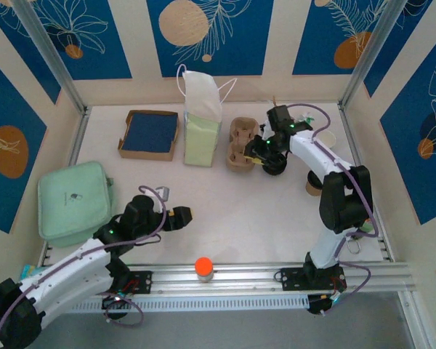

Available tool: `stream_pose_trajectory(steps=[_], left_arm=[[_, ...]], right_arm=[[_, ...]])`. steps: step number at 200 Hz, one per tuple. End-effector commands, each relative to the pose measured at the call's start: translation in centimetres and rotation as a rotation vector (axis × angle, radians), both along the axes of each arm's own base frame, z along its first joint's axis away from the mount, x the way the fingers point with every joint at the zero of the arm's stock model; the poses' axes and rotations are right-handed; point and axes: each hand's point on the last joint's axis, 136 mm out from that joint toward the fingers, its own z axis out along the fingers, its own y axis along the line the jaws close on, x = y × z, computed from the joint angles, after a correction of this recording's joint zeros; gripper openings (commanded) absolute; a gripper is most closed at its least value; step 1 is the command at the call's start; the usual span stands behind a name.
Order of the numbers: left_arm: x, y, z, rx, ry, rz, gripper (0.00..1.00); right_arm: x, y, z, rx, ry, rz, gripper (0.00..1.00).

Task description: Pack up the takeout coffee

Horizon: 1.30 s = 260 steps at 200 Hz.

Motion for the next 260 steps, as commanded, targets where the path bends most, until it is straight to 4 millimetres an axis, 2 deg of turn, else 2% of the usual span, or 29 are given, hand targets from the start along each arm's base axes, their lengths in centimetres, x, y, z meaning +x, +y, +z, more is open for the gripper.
stream_pose_trajectory(steps=[1,28,60,101,165,190,222,260], left_arm=[[0.9,-0.7,2.3,-0.053,-0.051,-0.009,0.83],[0.7,-0.5,2.1,-0.049,-0.050,-0.002,0.83],[0.4,0.0,1.8,-0.042,-0.049,0.008,0.83],[0.0,0.5,1.5,-0.031,-0.048,0.015,0.83],[-0.2,1.1,1.0,-0.018,-0.049,0.026,0.83],[-0.2,1.1,0.9,-0.016,-0.048,0.026,0.83],[-0.3,1.2,0.8,-0.009,-0.049,0.029,0.83],[-0.1,1.2,0.8,-0.010,-0.053,0.032,0.82]], right_arm=[[-0.4,1.2,2.6,-0.148,-0.148,0.103,0.37],[-0.4,3.0,3.7,-0.287,-0.262,0.215,0.38],[0.0,4.5,4.3,-0.431,-0.318,0.303,0.38],[0.4,5.1,2.8,-0.584,-0.289,0.349,0.38],[0.9,5.7,0.8,-0.641,-0.275,0.379,0.36],[0.8,5.7,0.4,-0.648,-0.272,0.375,0.31],[0.1,6.3,2.3,-0.600,-0.356,0.360,0.31],[-0.8,6.6,5.7,-0.536,-0.476,0.347,0.32]])
